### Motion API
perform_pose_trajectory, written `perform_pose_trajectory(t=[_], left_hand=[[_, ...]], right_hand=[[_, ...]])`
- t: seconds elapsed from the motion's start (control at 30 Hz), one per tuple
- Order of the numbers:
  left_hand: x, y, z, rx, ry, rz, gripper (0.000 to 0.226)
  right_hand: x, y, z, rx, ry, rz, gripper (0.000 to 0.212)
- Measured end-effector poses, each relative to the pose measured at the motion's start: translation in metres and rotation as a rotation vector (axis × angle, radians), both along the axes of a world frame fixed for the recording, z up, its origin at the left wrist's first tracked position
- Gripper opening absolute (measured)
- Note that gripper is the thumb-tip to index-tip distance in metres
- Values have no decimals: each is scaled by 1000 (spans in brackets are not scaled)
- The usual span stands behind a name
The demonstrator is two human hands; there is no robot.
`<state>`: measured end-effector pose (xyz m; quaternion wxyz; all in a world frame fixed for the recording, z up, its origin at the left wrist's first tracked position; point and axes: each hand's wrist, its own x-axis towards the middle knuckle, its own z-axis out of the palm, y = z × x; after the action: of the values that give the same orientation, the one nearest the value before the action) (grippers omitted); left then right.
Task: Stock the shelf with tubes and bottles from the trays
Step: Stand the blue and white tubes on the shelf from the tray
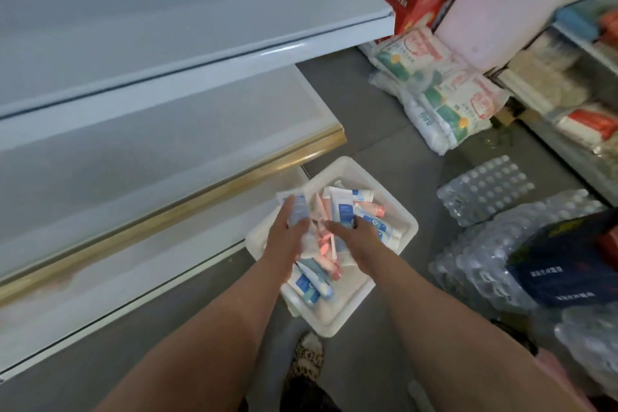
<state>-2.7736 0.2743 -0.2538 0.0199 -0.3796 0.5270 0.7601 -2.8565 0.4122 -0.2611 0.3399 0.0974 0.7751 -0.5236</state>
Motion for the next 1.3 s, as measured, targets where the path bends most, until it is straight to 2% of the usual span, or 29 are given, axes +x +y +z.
perform_pose_trajectory(t=[0.1, 0.17, 0.23, 0.3, 0.33, 0.4, 0.5, 0.63, 0.8, 1.0, 1.3], left_hand=[[1, -24, 31, -103, 88, -49, 78], [4, -39, 53, -93, 127, -65, 87], [6, -53, 75, -62, 138, -79, 74], [11, -67, 94, -53, 203, -65, 39], [13, -75, 105, -43, 236, -59, 30], [18, -93, 125, -70, 312, -73, 34], [27, -117, 156, -116, 423, -113, 41], [36, -150, 193, -108, 508, -100, 46], [51, -187, 228, -126, 478, -23, 34], [55, -236, 242, -146, 499, 149, 29], [61, -308, 245, -201, 465, 374, 29]], right_hand=[[8, -22, 31, 1, 85, -44, 42], [15, -38, 55, -24, 149, -81, 37], [22, -54, 78, -79, 194, -117, 42], [28, -69, 101, -159, 202, -151, 54], [31, -76, 112, -215, 204, -169, 49], [37, -89, 137, -320, 194, -182, 32], [47, -109, 167, -426, 203, -153, 35], [60, -142, 196, -527, 245, -159, 29], [68, -181, 225, -570, 267, -106, 33], [55, -235, 251, -627, 324, 8, 7], [34, -329, 251, -683, 300, 226, 19]])
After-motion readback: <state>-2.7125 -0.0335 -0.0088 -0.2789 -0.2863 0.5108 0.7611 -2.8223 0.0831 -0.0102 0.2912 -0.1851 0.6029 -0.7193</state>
